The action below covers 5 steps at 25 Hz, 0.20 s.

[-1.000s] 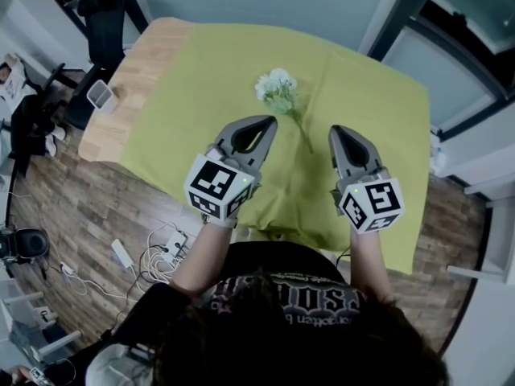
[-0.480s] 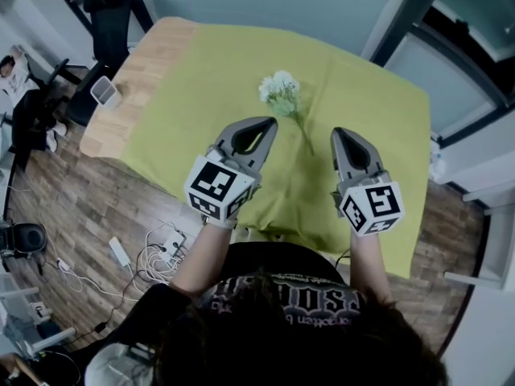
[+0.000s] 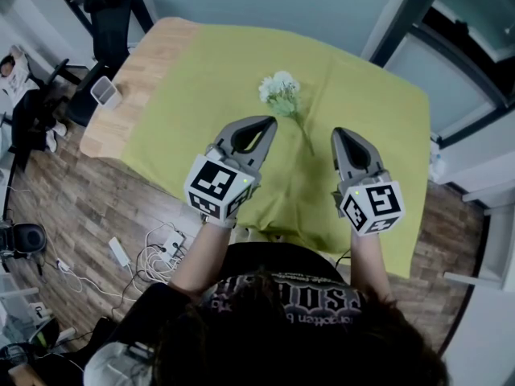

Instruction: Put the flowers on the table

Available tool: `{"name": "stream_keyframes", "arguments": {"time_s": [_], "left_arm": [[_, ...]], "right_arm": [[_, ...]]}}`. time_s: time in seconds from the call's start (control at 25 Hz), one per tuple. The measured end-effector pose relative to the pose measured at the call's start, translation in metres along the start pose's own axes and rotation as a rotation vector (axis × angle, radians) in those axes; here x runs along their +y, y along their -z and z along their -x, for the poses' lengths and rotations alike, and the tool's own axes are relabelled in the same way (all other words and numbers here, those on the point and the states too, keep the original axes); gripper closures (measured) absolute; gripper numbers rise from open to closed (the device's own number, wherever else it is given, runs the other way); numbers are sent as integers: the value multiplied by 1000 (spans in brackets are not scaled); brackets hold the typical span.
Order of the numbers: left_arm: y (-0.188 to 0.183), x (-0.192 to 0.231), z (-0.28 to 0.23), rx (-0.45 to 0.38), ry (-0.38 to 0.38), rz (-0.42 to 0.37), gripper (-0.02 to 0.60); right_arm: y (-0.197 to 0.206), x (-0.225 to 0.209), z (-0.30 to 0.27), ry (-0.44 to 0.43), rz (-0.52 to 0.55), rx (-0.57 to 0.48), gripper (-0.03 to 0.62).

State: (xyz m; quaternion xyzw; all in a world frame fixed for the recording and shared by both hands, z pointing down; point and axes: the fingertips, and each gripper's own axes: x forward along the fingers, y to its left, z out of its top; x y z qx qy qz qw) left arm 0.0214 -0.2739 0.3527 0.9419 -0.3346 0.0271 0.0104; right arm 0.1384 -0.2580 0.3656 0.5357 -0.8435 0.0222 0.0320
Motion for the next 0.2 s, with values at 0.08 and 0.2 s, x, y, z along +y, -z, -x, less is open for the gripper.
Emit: {"name": "stream_keyframes", "arguments": {"time_s": [0.08, 0.2], "left_arm": [[0, 1, 0, 2, 1, 2, 583], [1, 1, 0, 8, 2, 5, 583]], "right_arm": [[0, 0, -1, -1, -2, 0, 563], [-2, 0, -2, -1, -4, 1, 563]]}}
